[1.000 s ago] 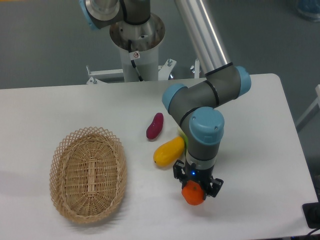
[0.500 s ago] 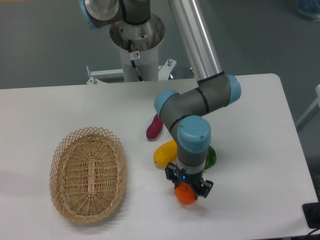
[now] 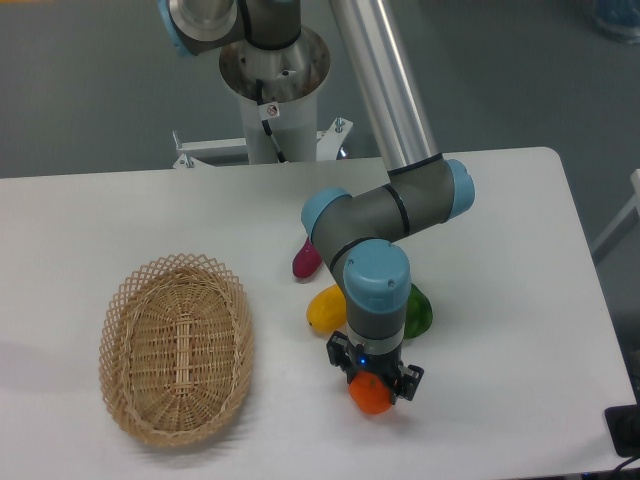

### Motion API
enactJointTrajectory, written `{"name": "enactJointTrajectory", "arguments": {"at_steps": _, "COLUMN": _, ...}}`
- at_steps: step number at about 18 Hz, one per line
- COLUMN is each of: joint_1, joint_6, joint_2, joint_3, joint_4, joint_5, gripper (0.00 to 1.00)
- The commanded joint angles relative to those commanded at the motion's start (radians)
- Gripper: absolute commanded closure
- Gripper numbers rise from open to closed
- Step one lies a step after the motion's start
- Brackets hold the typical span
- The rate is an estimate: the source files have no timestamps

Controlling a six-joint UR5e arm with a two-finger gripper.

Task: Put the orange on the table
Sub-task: 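Lower the held orange onto the table surface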

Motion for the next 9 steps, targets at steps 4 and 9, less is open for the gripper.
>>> {"name": "enactJointTrajectory", "arguments": {"at_steps": 4, "joint_1": 0.009, "joint_6": 0.008, "joint_2": 0.015, "joint_3": 0.021, "joint_4": 0.0, "joint_5": -0.011, "gripper": 0.0}}
{"name": "enactJointTrajectory", "arguments": {"at_steps": 9, "joint_1": 0.054, "joint_6": 0.109, "joint_2": 0.061, "joint_3": 0.04, "joint_4": -0.014, "joint_5": -0.012, "gripper": 0.0}}
